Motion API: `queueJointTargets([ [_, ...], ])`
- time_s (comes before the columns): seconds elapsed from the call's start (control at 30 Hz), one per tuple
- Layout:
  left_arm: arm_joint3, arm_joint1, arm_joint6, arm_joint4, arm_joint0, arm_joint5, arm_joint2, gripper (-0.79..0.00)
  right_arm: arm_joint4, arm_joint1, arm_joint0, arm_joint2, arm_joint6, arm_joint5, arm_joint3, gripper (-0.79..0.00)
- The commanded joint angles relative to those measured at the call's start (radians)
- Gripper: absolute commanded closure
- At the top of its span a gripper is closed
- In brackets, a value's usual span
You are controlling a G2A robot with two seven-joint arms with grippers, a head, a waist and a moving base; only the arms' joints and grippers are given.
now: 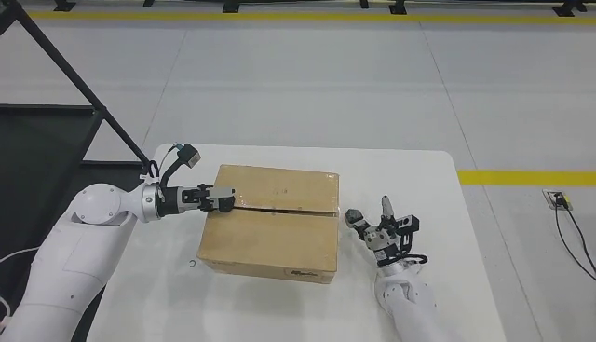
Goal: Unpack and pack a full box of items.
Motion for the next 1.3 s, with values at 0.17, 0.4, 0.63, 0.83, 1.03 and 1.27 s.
queueJointTargets([
  [0.17, 0.0, 0.0, 0.0, 0.0, 0.0, 0.0, 0.0, -0.785, 0.072, 0.004, -0.028, 0.054, 0.084, -0.032, -0.036, -0.785],
  [0.4, 0.0, 0.0, 0.0, 0.0, 0.0, 0.0, 0.0, -0.785, 0.08, 0.012, -0.057, 0.101, 0.099, -0.034, -0.086, -0.785],
  [0.63, 0.0, 0.0, 0.0, 0.0, 0.0, 0.0, 0.0, -0.785, 0.095, 0.022, -0.119, 0.157, 0.123, -0.051, -0.152, -0.785],
  [0.83, 0.0, 0.0, 0.0, 0.0, 0.0, 0.0, 0.0, -0.785, 0.051, 0.031, -0.176, 0.184, 0.163, -0.076, -0.207, -0.785],
  [1.03, 0.0, 0.0, 0.0, 0.0, 0.0, 0.0, 0.0, -0.785, 0.042, 0.036, -0.229, 0.209, 0.191, -0.121, -0.265, -0.785],
  [1.27, 0.0, 0.0, 0.0, 0.0, 0.0, 0.0, 0.0, -0.785, 0.024, 0.042, -0.22, 0.222, 0.171, -0.013, -0.259, -0.785],
])
